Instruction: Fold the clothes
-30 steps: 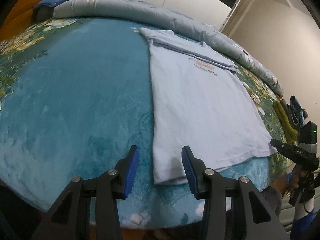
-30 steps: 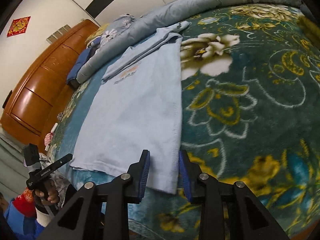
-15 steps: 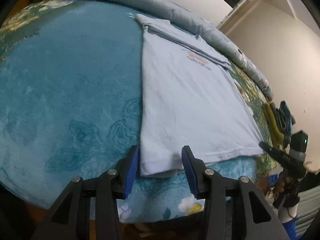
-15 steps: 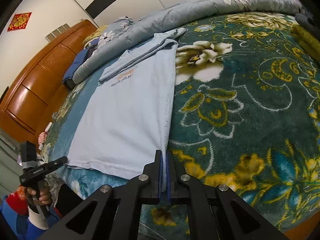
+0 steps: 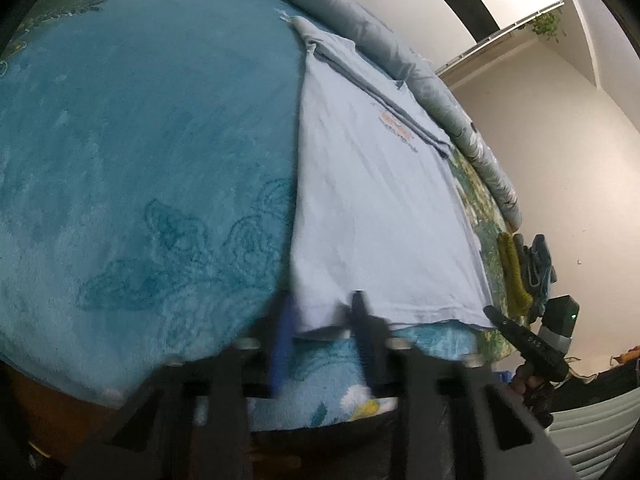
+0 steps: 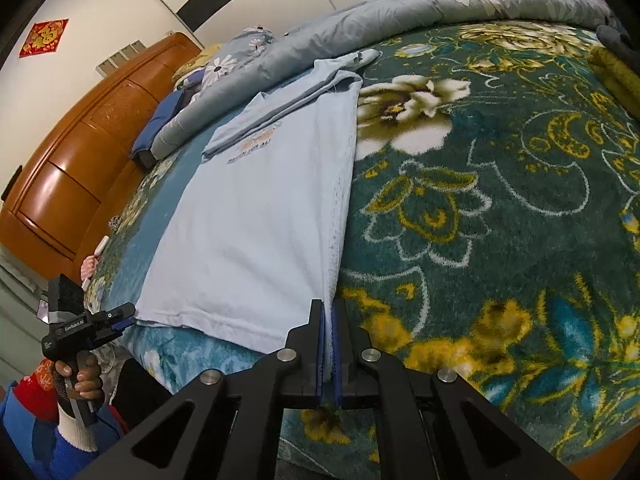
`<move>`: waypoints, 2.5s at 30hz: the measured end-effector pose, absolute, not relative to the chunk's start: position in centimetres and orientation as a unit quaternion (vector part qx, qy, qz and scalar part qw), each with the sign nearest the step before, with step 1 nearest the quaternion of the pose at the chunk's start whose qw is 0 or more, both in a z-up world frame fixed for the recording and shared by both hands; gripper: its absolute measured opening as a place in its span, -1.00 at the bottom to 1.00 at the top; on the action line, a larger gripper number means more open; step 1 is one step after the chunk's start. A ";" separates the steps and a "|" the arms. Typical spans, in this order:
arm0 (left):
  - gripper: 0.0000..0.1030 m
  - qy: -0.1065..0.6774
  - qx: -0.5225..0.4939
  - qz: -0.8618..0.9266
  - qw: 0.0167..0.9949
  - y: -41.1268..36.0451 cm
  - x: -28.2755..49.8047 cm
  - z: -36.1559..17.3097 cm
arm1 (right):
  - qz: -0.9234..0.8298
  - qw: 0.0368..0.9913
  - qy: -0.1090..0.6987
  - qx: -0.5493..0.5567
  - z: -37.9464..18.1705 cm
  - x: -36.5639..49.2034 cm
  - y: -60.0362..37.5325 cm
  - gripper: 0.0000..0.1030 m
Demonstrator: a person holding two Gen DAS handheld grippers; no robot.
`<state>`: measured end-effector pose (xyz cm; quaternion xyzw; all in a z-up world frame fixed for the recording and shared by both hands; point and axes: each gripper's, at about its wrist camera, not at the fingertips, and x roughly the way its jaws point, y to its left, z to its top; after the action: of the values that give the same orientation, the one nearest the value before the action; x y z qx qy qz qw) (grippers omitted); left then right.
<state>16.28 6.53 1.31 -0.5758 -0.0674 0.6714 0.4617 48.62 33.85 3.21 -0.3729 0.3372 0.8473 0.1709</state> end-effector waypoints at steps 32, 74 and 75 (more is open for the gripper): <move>-0.36 -0.051 -0.548 0.684 0.479 8.1 17.1 1.5 | 0.842 0.149 0.380 -0.353 2.3 48.9 33.8 -0.37; -0.17 -0.099 -0.555 0.659 0.498 6.2 16.2 0.6 | 0.837 0.163 0.380 -0.358 2.0 50.3 35.2 -0.89; -0.17 -0.104 -0.557 0.657 0.498 6.4 16.0 0.6 | 0.837 0.163 0.381 -0.358 2.0 50.3 35.2 -0.89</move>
<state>16.02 6.42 0.64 -0.5567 -0.1035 0.6567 0.4981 50.28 35.22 2.00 -0.3581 0.3806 0.8369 0.1628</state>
